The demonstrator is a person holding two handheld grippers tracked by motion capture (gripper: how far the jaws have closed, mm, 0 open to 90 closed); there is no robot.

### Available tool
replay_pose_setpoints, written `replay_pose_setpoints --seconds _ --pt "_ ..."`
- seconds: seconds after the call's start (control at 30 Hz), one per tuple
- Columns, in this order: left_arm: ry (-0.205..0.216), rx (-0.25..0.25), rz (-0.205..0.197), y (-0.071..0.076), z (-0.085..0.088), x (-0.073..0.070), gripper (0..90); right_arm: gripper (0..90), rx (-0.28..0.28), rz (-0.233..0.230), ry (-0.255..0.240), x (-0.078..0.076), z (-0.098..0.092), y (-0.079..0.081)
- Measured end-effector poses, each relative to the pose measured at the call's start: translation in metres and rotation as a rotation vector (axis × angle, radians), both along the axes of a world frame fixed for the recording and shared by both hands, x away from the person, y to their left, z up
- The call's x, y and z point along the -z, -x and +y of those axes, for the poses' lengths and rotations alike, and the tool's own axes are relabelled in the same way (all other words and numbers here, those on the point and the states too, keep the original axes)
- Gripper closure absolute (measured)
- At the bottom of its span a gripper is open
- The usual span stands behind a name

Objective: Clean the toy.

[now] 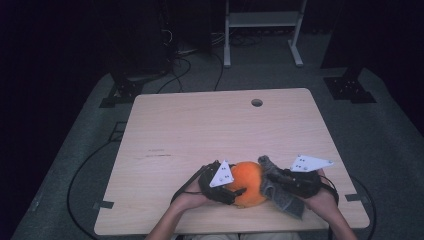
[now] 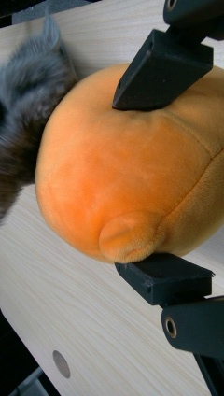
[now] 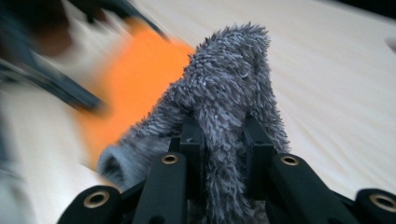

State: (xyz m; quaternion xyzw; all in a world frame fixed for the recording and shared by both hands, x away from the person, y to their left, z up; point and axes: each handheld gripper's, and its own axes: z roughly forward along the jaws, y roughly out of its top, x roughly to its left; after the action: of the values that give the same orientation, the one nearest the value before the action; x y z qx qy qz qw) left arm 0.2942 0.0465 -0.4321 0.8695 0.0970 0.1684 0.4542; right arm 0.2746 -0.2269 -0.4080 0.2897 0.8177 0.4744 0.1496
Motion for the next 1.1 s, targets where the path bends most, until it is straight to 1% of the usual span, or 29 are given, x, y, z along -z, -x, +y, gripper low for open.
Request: replay_pose_setpoints --seconds 0.03,0.1,0.13,0.17,0.2,0.23,0.27,0.3,0.37,0.4,0.43,0.5,0.53,0.57,0.6,0.63,0.67,0.7,0.8,0.83,0.87,0.9,0.97,1.0,1.03,1.07,1.1 --pt "-0.003 0.001 0.0 0.0 0.0 0.0 22.9 73.7 -0.015 -0.005 -0.001 -0.002 0.005 0.001" --pt "-0.003 -0.005 0.009 0.0 0.001 0.0 22.8 73.7 -0.028 -0.013 0.042 0.001 0.016 -0.001" --pt "0.001 -0.006 0.012 0.0 0.002 0.001 22.9 73.7 -0.026 -0.002 0.048 0.007 0.016 -0.005" --pt "0.015 -0.01 0.018 0.0 0.002 0.002 22.9 73.7 -0.022 0.01 0.039 0.01 0.014 -0.008" --pt "0.017 -0.009 0.019 -0.001 0.002 0.002 22.9 73.7 0.005 0.026 0.041 0.013 0.008 -0.012" --pt "0.019 -0.006 0.018 0.0 0.002 0.002 22.9 73.8 0.041 0.028 0.067 0.016 0.003 -0.014" --pt "0.016 -0.003 0.015 0.0 0.002 0.002 22.9 73.7 0.059 0.033 0.081 0.018 -0.001 -0.014" --pt "0.005 0.003 0.007 0.001 0.002 0.001 22.9 73.8 0.074 0.045 0.084 0.02 -0.006 -0.014" --pt "0.001 0.01 -0.003 0.003 -0.001 0.0 22.9 73.8 0.078 0.059 0.075 0.019 -0.013 -0.01" --pt "-0.003 0.009 -0.007 0.003 -0.002 0.0 22.9 73.8 0.071 0.044 0.064 0.016 -0.013 -0.008" --pt "-0.003 0.012 -0.01 0.004 -0.004 0.0 22.9 73.8 0.054 0.03 0.043 0.011 -0.01 -0.006" --pt "-0.004 0.017 -0.016 0.005 -0.006 0.0 22.9 73.8 0.011 0.008 0.005 0.001 0.002 -0.002" --pt "-0.003 0.019 -0.01 0.005 -0.006 0.0 22.8 73.7 -0.012 -0.007 0.006 -0.003 0.009 -0.001" --pt "0.002 0.02 0.005 0.005 -0.005 0.0 22.2 73.7 -0.019 -0.015 0.023 -0.004 0.016 -0.001" --pt "0.025 0.024 0.034 0.003 -0.003 0.0 21.8 73.7 -0.018 -0.024 0.046 -0.002 0.021 -0.001" --pt "0.048 0.032 0.06 0.001 0.001 -0.001 21.4 73.8 -0.015 -0.023 0.05 0.001 0.022 -0.003" --pt "0.068 0.035 0.08 -0.001 0.004 -0.001 21.5 73.8 -0.012 -0.018 0.042 0.004 0.02 -0.005" --pt "0.074 0.034 0.089 -0.002 0.006 -0.001 22.1 73.9 -0.004 -0.01 0.038 0.006 0.017 -0.007" --pt "0.06 0.03 0.068 -0.001 0.003 0.0 23.0 73.9 0.053 0.014 0.073 0.014 0.002 -0.013" --pt "0.044 0.027 0.046 0.001 0.0 -0.001 23.0 73.9 0.07 0.03 0.074 0.015 -0.004 -0.014" --pt "0.036 0.029 0.034 0.002 -0.001 -0.001 23.3 73.9 0.082 0.033 0.074 0.014 -0.009 -0.013" --pt "0.035 0.03 0.024 0.003 -0.002 -0.001 23.4 73.9 0.077 0.028 0.067 0.011 -0.01 -0.011" --pt "0.022 0.041 0.001 0.005 -0.006 -0.001 23.6 73.9 0.043 0.002 0.022 -0.001 -0.005 -0.005" --pt "0.026 0.047 -0.002 0.006 -0.007 -0.001 23.6 73.9 0.022 -0.012 0.004 -0.008 0.001 -0.002" --pt "0.034 0.058 0.002 0.008 -0.01 -0.001 23.6 73.9 0.007 -0.028 -0.001 -0.012 0.007 0.0" --pt "0.042 0.071 0.011 0.008 -0.011 0.0 23.6 73.9 -0.01 -0.053 0.005 -0.016 0.018 0.004" --pt "0.043 0.074 0.021 0.009 -0.011 -0.001 23.5 73.8 -0.014 -0.063 0.026 -0.017 0.026 0.004"
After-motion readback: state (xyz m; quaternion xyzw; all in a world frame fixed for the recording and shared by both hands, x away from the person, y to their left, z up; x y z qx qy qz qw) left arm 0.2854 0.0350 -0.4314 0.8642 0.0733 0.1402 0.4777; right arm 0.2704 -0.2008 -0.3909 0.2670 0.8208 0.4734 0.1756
